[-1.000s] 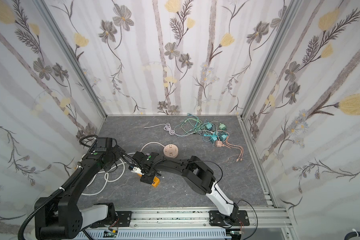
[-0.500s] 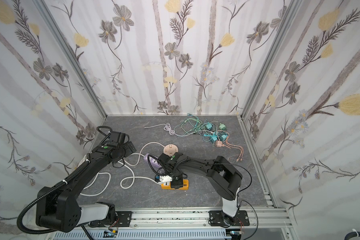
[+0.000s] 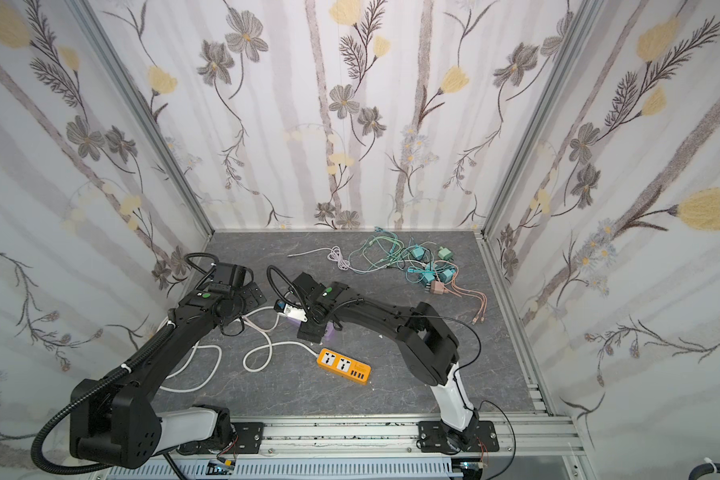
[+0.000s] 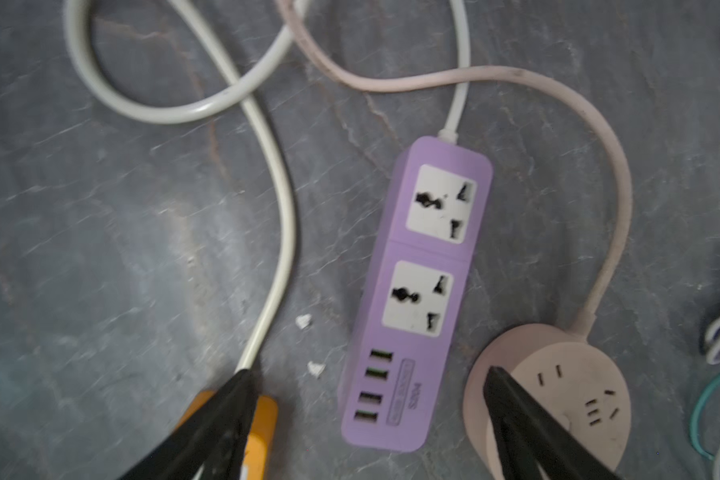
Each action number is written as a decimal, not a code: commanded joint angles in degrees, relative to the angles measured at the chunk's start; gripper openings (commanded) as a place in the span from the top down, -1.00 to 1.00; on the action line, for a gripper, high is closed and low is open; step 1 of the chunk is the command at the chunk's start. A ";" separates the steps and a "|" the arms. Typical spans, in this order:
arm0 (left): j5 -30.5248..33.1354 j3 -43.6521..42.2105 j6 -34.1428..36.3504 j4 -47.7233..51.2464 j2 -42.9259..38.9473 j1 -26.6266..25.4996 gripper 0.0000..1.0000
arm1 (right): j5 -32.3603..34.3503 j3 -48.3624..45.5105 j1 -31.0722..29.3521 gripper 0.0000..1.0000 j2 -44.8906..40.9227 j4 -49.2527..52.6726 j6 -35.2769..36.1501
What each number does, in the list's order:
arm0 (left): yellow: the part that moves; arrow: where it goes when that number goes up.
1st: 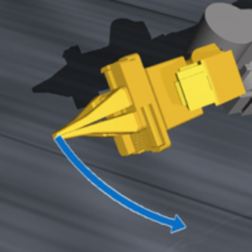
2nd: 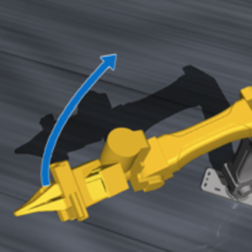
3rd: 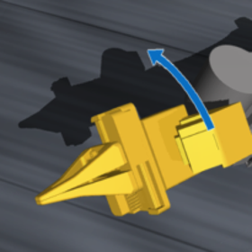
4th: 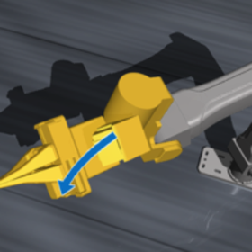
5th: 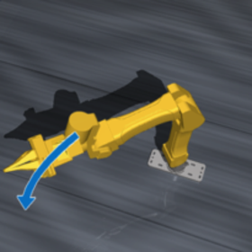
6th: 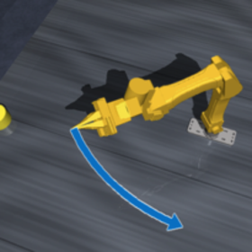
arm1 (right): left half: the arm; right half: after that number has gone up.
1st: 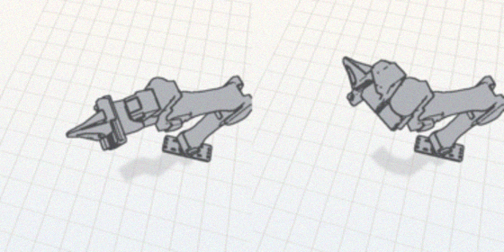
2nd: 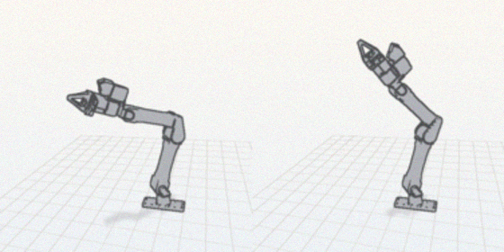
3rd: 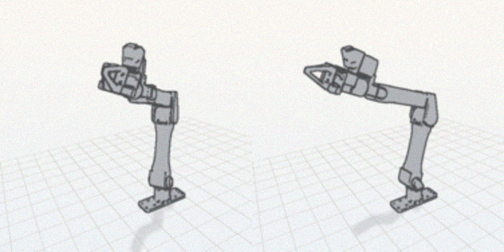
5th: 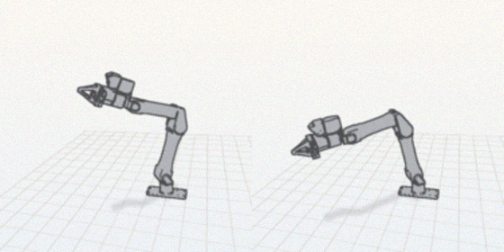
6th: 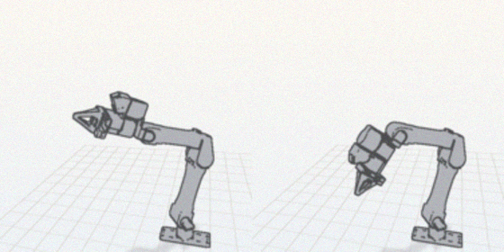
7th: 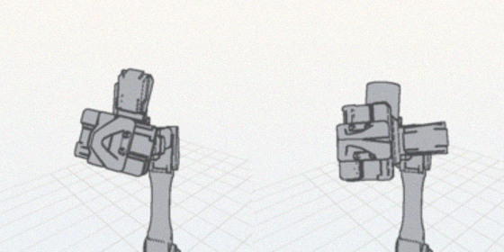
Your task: Insert the plug
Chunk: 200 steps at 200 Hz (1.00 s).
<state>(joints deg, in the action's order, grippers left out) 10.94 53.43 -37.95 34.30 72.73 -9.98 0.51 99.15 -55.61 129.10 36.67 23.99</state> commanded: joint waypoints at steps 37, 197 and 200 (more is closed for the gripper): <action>-0.13 -3.15 -1.95 -1.75 -2.95 2.55 -1.00 | 5.46 14.33 0.30 -0.71 11.58 10.95 -7.35; 1.25 -0.64 -1.87 -2.13 1.25 -1.61 -1.00 | -1.03 4.85 1.53 0.39 6.56 16.00 6.69; 1.34 -0.44 -1.86 -2.11 1.49 -1.82 -1.00 | -1.04 3.96 1.70 0.39 5.95 15.89 7.39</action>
<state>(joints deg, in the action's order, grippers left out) 10.50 51.75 -39.38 32.73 72.77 -10.48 1.98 107.39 -54.54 139.06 52.23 23.07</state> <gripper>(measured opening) 0.997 0.459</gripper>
